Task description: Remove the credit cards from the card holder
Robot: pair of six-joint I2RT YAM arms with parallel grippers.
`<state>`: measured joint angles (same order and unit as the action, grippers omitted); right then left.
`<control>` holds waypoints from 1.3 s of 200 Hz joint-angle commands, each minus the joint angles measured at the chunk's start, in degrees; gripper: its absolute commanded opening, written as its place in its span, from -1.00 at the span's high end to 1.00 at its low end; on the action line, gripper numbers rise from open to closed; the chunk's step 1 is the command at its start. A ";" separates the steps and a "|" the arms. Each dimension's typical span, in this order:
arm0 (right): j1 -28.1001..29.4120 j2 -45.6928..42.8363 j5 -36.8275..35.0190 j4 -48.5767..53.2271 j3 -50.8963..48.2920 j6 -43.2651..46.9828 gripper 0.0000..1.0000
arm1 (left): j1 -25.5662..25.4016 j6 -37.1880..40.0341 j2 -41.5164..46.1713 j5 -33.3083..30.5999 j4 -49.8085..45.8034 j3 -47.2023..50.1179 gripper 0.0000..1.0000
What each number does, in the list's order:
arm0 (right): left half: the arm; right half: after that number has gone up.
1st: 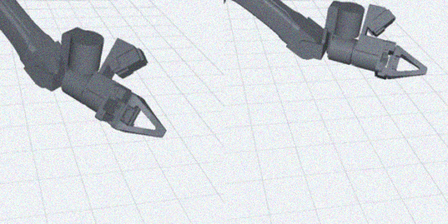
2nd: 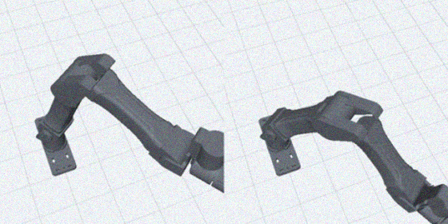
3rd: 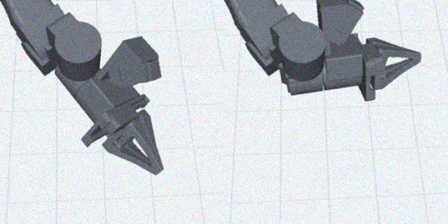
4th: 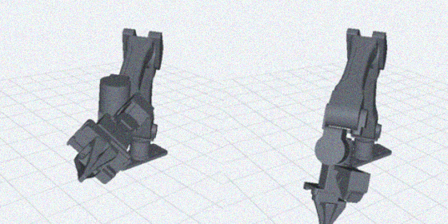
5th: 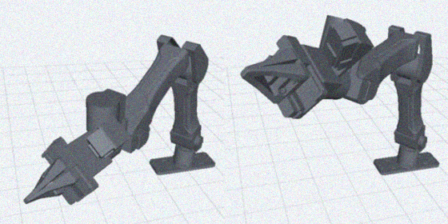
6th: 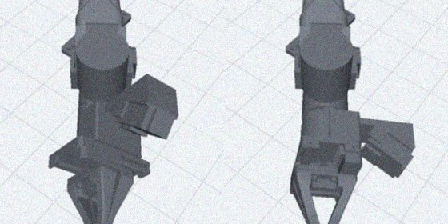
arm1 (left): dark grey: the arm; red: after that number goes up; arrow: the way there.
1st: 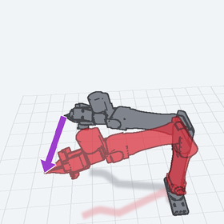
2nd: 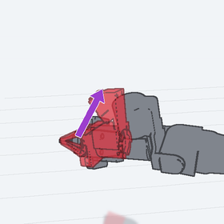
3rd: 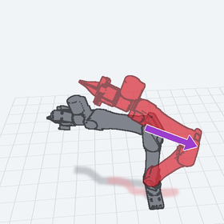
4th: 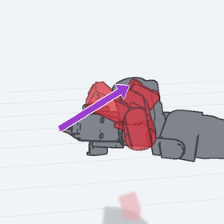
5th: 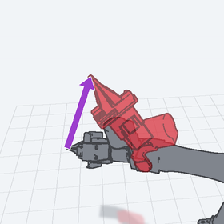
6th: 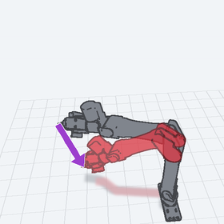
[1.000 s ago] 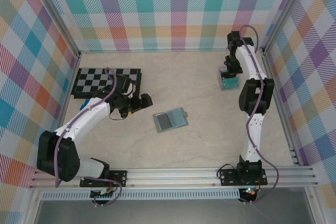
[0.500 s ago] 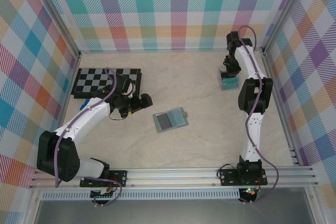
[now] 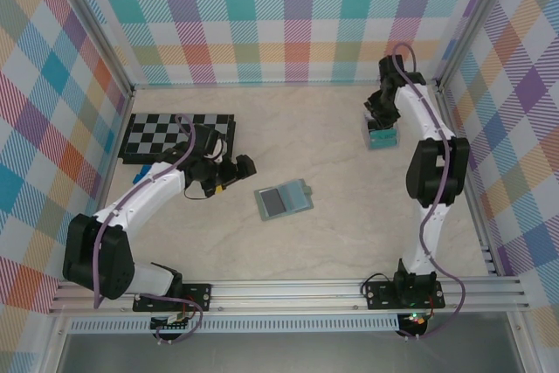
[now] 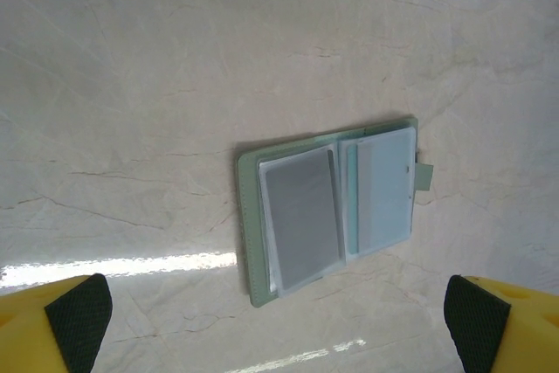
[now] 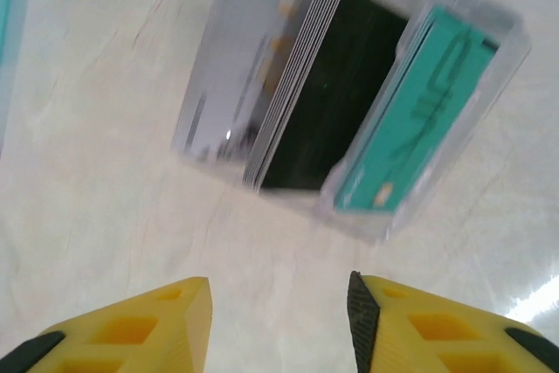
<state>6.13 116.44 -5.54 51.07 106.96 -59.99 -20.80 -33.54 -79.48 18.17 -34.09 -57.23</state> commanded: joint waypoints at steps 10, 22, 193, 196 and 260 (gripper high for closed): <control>5.19 -10.24 7.81 -9.48 -12.05 12.98 -0.09 | -1.52 -2.66 -2.46 1.75 2.75 0.91 -1.00; 7.35 -12.84 10.81 -11.65 -16.08 16.57 -0.15 | -2.39 -3.01 -3.44 1.95 3.70 0.93 -1.00; 25.77 -10.87 28.48 -18.22 -35.84 35.03 -0.01 | -9.00 -12.94 -16.11 4.84 16.90 2.73 -0.14; 25.77 -10.62 28.48 -18.18 -35.64 35.07 -0.01 | -9.00 -12.99 -16.17 4.85 16.94 2.68 -0.11; 25.74 -6.19 27.83 -17.50 -32.61 35.55 0.10 | -9.00 -12.62 -18.19 5.16 16.95 2.78 0.13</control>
<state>31.57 109.01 21.58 33.43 71.94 -26.00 -29.50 -46.28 -96.38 22.46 -17.56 -54.96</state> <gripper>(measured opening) 0.457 0.443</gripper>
